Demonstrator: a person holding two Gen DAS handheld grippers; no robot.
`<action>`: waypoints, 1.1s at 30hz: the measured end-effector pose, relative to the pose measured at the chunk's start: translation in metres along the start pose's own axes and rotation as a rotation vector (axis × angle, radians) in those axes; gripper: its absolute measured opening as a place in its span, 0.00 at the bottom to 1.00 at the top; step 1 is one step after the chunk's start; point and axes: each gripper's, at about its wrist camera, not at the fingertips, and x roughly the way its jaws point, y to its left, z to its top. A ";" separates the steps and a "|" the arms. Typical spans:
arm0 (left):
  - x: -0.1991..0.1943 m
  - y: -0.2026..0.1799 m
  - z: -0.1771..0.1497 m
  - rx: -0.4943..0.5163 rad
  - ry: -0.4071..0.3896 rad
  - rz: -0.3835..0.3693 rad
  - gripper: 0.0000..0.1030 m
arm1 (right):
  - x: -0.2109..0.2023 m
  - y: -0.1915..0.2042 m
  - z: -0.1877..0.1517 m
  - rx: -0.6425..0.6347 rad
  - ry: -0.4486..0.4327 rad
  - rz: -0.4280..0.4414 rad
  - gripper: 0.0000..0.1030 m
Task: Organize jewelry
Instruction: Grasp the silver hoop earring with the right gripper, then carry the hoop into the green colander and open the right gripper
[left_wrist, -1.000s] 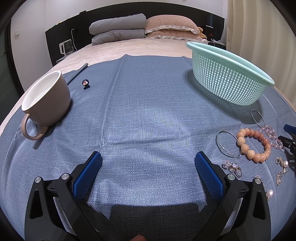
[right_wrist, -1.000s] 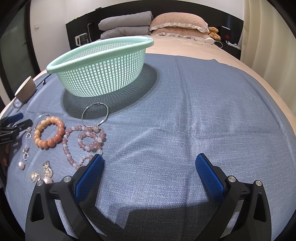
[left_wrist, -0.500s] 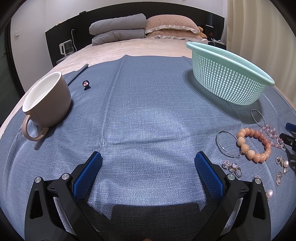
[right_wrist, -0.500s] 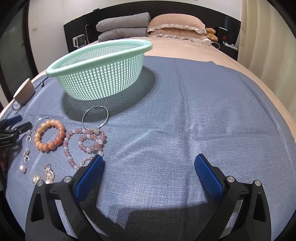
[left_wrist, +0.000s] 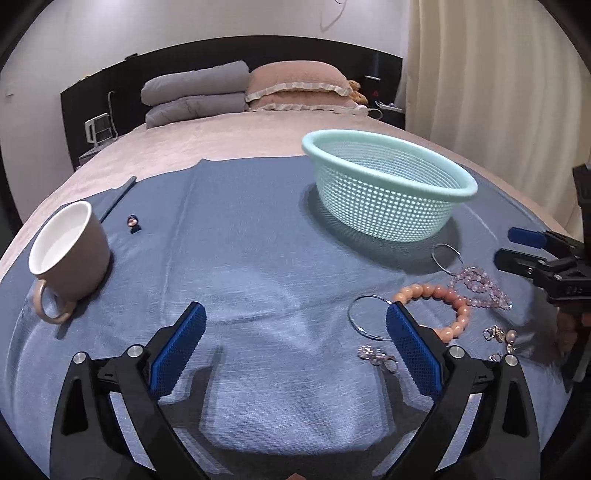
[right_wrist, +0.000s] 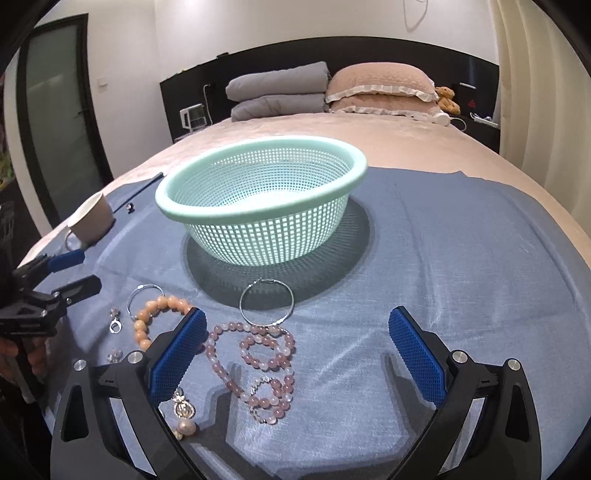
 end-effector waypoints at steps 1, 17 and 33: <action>0.004 -0.005 0.002 0.019 0.013 -0.003 0.80 | 0.004 0.003 0.002 -0.008 0.001 -0.008 0.91; 0.039 -0.021 0.002 0.109 0.129 -0.095 0.44 | 0.055 0.012 0.007 -0.036 0.155 -0.036 0.40; 0.006 -0.032 -0.007 0.091 0.091 -0.192 0.03 | 0.007 0.018 0.002 -0.063 0.071 -0.053 0.40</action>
